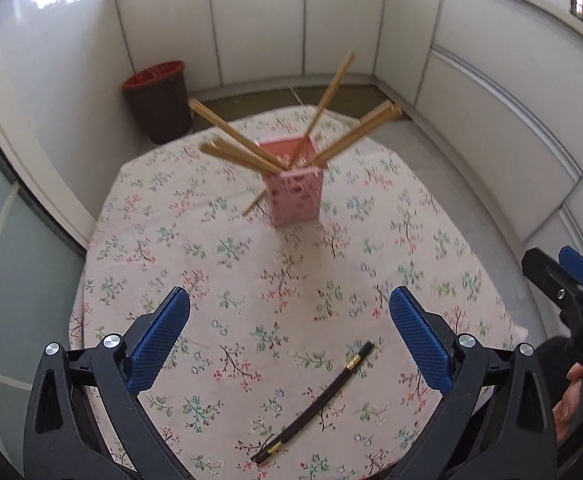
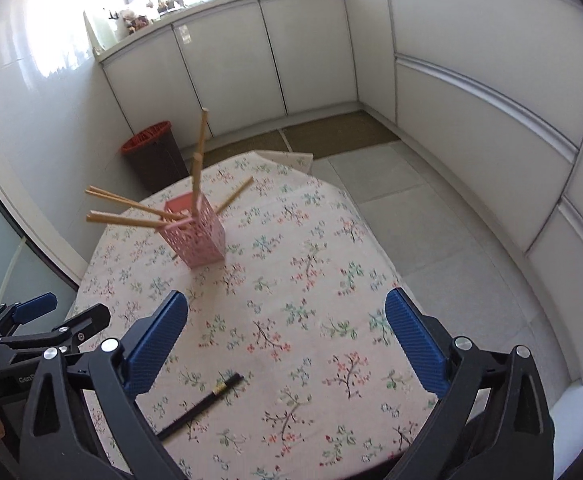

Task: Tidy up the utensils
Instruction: 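Move both open tools back toward the black chopstick on the cloth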

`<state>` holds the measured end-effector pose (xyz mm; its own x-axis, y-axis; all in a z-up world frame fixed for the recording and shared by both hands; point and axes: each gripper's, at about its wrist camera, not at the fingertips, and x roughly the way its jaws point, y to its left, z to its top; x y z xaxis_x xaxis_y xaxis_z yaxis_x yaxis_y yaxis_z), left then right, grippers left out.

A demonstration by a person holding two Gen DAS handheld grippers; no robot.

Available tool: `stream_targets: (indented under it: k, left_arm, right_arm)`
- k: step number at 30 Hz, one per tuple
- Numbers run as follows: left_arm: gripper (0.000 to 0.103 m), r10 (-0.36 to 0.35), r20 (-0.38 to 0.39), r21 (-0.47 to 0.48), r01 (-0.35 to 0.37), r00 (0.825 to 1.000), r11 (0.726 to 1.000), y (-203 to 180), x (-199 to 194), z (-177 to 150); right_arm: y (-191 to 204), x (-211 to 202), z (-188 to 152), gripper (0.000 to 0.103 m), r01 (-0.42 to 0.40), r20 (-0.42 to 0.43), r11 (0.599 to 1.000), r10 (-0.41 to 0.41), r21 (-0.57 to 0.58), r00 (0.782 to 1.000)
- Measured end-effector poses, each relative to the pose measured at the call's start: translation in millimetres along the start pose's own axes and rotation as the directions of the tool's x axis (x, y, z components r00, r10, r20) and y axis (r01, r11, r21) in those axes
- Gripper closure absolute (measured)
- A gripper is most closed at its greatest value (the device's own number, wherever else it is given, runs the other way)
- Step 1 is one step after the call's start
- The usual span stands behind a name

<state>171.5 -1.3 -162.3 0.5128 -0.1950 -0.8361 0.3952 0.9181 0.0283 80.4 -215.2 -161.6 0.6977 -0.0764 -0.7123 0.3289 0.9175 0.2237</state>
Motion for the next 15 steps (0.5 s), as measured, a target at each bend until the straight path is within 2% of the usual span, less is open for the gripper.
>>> stream_targets:
  k: [3, 5, 7, 10, 12, 14, 15]
  left_arm:
    - [0.007, -0.025, -0.154, 0.081, 0.038, 0.988, 0.996, -16, 40, -18]
    - [0.007, -0.002, -0.232, 0.146, 0.037, 0.973, 0.989, -29, 60, -34]
    - [0.007, 0.026, -0.271, 0.208, 0.032, 0.962, 0.978, -41, 73, -46]
    - [0.008, 0.037, -0.289, 0.246, 0.037, 0.956, 0.969, -49, 87, -56]
    - [0.012, 0.051, -0.297, 0.269, 0.032, 0.953, 0.962, -51, 96, -60]
    - [0.027, 0.059, -0.334, 0.285, 0.041, 0.941, 0.958, -51, 109, -64]
    - [0.031, 0.054, -0.357, 0.281, 0.052, 0.932, 0.958, -51, 115, -65]
  right_arm:
    - [-29, 14, -21, 0.007, 0.019, -0.093, 0.998, -0.013, 0.064, 0.996]
    - [-42, 25, -34, 0.007, 0.040, -0.146, 0.995, -0.026, 0.093, 0.989]
    - [-54, 34, -41, 0.007, 0.057, -0.184, 0.989, -0.032, 0.133, 0.982]
    - [-61, 46, -47, 0.007, 0.041, -0.249, 0.981, 0.007, 0.188, 0.968]
    - [-60, 50, -51, 0.007, 0.035, -0.267, 0.979, 0.021, 0.202, 0.963]
    - [-59, 52, -53, 0.007, 0.037, -0.275, 0.980, 0.018, 0.194, 0.961]
    - [-59, 53, -55, 0.007, 0.038, -0.284, 0.980, 0.018, 0.193, 0.959]
